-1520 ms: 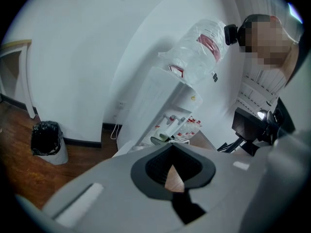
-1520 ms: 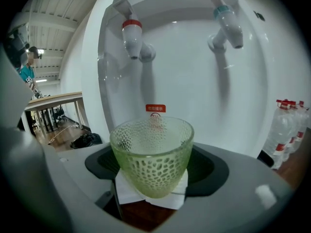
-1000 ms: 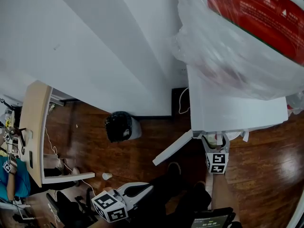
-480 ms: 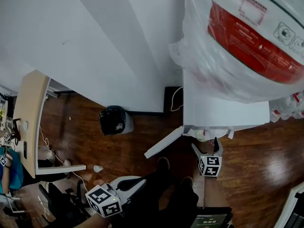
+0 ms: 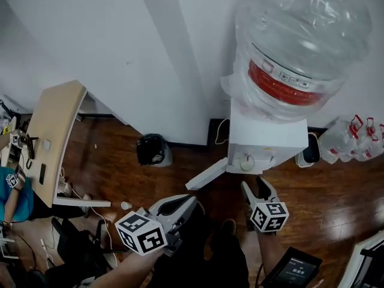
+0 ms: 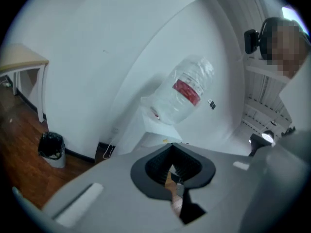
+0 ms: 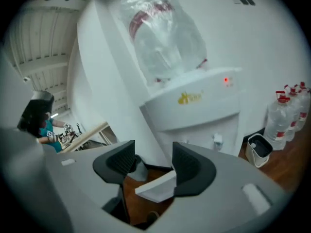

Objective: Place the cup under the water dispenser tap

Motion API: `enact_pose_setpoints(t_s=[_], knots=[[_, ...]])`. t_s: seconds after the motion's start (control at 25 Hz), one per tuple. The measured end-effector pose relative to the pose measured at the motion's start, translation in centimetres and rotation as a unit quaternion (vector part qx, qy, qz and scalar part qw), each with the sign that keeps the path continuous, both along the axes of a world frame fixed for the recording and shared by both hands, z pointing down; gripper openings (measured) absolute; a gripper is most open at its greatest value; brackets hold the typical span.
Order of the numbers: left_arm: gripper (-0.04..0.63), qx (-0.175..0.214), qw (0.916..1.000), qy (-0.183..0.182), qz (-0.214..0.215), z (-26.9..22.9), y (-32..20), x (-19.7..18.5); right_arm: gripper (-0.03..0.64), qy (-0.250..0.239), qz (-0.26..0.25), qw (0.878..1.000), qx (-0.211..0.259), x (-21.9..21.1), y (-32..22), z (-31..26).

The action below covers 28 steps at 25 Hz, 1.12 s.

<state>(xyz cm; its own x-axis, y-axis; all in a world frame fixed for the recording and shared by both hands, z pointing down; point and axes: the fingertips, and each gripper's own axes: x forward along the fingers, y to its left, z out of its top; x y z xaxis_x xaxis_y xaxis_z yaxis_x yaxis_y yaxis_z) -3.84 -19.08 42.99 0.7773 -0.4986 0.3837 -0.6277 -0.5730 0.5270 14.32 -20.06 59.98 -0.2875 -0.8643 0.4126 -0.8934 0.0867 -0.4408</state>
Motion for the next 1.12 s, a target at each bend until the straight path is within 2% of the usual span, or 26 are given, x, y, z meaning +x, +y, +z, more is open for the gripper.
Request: enact_pose_setpoints(t_s=[0.08, 0.16, 0.24, 0.4, 0.64, 0.76, 0.96, 1.12], knots=[[0.169, 0.028, 0.9996, 0.000, 0.002, -3.3, 0.7, 0.1, 0.186, -0.031, -0.005, 1.000, 0.003, -0.9, 1.3, -5.3], [0.163, 0.037, 0.9992, 0.016, 0.004, -6.2, 2.1, 0.0, 0.106, -0.059, -0.014, 0.998, 0.006, -1.6, 2.8, -10.0], [0.161, 0.050, 0.9981, 0.034, 0.012, -8.8, 3.7, -0.4, 0.112, -0.064, -0.021, 0.997, 0.033, -2.4, 4.1, -14.8], [0.161, 0.093, 0.9951, 0.024, 0.020, -12.9, 6.7, -3.5, 0.121, -0.051, -0.028, 0.996, 0.060, -5.3, 7.3, -21.1], [0.153, 0.096, 0.9946, 0.028, 0.026, -16.2, 10.5, -8.7, 0.109, -0.071, -0.017, 0.995, 0.065, -10.0, 12.2, -26.5], [0.144, 0.106, 0.9938, 0.024, 0.026, -17.0, 12.0, -11.0, 0.061, -0.083, -0.014, 0.993, 0.078, -12.4, 14.7, -28.9], [0.141, 0.110, 0.9921, 0.028, 0.053, -17.1, 14.7, -12.1, 0.000, -0.070, -0.017, 0.994, 0.088, -15.1, 18.7, -31.3], [0.141, 0.113, 0.9911, 0.030, 0.063, -17.3, 16.2, -12.4, 0.000, -0.075, -0.020, 0.992, 0.096, -16.6, 21.2, -32.0]])
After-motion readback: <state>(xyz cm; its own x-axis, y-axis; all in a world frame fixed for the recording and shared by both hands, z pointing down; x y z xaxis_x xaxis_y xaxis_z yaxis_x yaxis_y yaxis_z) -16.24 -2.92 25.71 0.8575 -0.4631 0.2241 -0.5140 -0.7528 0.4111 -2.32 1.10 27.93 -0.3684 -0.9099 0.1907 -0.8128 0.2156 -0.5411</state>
